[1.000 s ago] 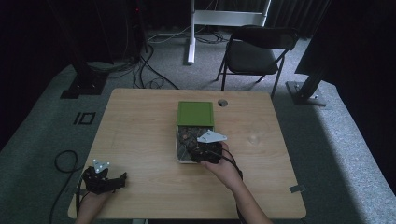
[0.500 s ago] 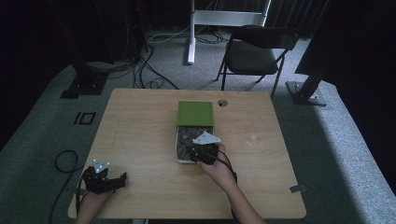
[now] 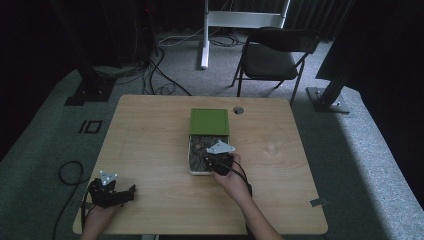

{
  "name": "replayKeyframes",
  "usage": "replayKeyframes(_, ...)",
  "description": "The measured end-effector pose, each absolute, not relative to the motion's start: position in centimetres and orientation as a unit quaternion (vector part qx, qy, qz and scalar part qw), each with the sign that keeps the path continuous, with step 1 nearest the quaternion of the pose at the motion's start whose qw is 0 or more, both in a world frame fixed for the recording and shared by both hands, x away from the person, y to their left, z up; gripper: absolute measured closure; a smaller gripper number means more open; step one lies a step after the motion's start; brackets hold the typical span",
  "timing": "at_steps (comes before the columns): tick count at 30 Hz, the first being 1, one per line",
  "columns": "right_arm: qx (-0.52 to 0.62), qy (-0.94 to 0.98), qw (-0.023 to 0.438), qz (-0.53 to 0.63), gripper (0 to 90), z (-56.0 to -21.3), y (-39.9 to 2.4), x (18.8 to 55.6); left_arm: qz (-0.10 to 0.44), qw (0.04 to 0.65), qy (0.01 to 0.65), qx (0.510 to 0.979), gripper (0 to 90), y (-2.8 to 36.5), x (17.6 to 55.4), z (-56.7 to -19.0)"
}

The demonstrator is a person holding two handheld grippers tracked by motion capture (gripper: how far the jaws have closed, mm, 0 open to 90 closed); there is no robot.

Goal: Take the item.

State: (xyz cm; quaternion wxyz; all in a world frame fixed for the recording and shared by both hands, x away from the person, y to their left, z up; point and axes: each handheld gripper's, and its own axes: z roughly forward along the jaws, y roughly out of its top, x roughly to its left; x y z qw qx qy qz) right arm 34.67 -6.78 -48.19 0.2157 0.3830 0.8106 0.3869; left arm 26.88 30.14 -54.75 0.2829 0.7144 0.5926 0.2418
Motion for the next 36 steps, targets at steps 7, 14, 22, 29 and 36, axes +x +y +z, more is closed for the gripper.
replayKeyframes(7,0.38,0.808,0.211,0.398,82.3,-47.7,-7.1,34.5,0.242,0.283,0.593,0.714,1.7,30.1,26.9,-54.8)
replayKeyframes(14,0.373,0.803,0.212,0.412,82.7,-46.8,-7.5,34.2,0.242,0.282,0.592,0.716,1.7,30.2,26.9,-54.7)
replayKeyframes(22,0.364,0.794,0.203,0.442,82.8,-45.1,-8.3,33.7,0.242,0.283,0.592,0.714,1.7,30.1,26.9,-54.8)
replayKeyframes(29,0.354,0.785,0.209,0.464,82.8,-43.9,-8.9,33.5,0.242,0.283,0.592,0.714,1.7,30.1,26.9,-54.8)
replayKeyframes(36,0.357,0.775,0.219,0.474,82.8,-42.8,-10.0,33.6,0.242,0.283,0.592,0.714,1.7,30.1,26.9,-54.8)
